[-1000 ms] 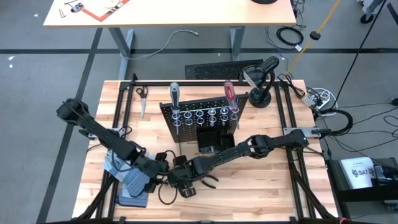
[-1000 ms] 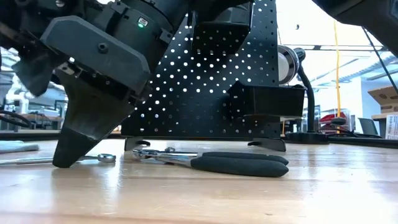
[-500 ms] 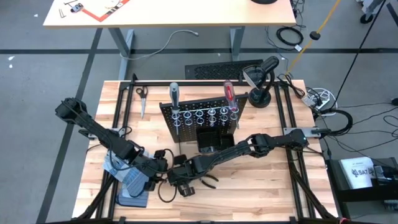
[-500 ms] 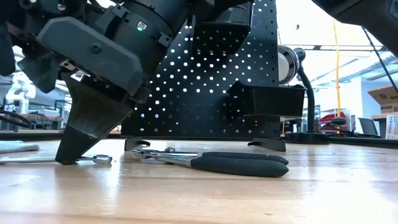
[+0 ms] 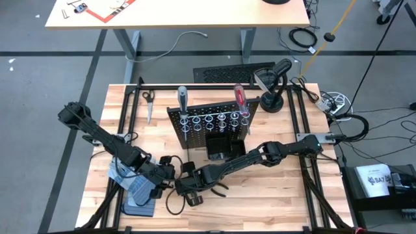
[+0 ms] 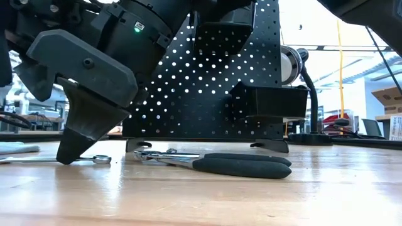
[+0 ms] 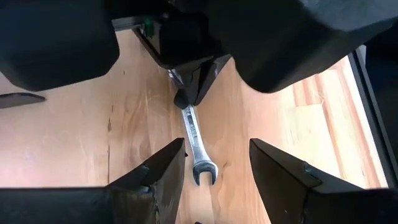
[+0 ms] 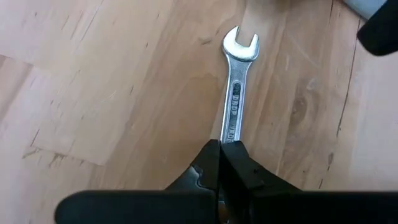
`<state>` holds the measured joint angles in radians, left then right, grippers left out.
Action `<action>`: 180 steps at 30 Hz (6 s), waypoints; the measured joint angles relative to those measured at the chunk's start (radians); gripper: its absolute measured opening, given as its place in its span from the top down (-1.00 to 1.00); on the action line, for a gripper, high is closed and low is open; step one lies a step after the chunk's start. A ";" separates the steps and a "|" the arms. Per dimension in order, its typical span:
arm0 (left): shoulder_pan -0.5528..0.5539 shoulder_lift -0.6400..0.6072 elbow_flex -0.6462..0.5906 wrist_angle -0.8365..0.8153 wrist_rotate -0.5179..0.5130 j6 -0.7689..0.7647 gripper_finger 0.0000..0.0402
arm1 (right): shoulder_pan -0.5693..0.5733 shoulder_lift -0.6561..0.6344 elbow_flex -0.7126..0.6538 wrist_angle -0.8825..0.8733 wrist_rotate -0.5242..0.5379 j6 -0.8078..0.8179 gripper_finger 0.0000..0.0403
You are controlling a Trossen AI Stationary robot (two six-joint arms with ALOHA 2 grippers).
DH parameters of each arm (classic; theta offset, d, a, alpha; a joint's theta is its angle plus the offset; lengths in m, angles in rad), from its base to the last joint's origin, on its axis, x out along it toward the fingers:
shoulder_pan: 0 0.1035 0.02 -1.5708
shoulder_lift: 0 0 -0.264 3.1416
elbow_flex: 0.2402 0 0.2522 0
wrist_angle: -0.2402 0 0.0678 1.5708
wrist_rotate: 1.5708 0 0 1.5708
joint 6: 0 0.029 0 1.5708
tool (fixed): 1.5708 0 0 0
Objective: Hang tools onto peg board
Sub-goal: Hang the silver wrench on the black peg board
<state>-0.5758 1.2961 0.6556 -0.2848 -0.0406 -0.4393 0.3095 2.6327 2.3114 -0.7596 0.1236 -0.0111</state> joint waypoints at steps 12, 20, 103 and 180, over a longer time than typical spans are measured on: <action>-0.003 0.000 0.000 -0.018 -0.002 0.000 0.06 | 0.032 -0.013 0.039 -0.062 0.054 -0.007 1.00; -0.029 0.000 -0.005 -0.039 -0.003 0.000 0.06 | 0.042 -0.019 0.041 -0.057 0.070 -0.001 1.00; -0.005 0.281 -0.080 0.343 -0.057 0.029 0.89 | 0.038 -0.026 0.045 0.017 0.106 0.202 0.37; -0.029 0.279 -0.082 0.467 -0.056 0.135 0.90 | 0.079 -0.087 -0.164 0.233 0.172 0.344 0.62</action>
<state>-0.6053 1.5751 0.5739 0.1824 -0.0969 -0.3048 0.3885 2.5462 2.1475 -0.5262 0.2958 0.3332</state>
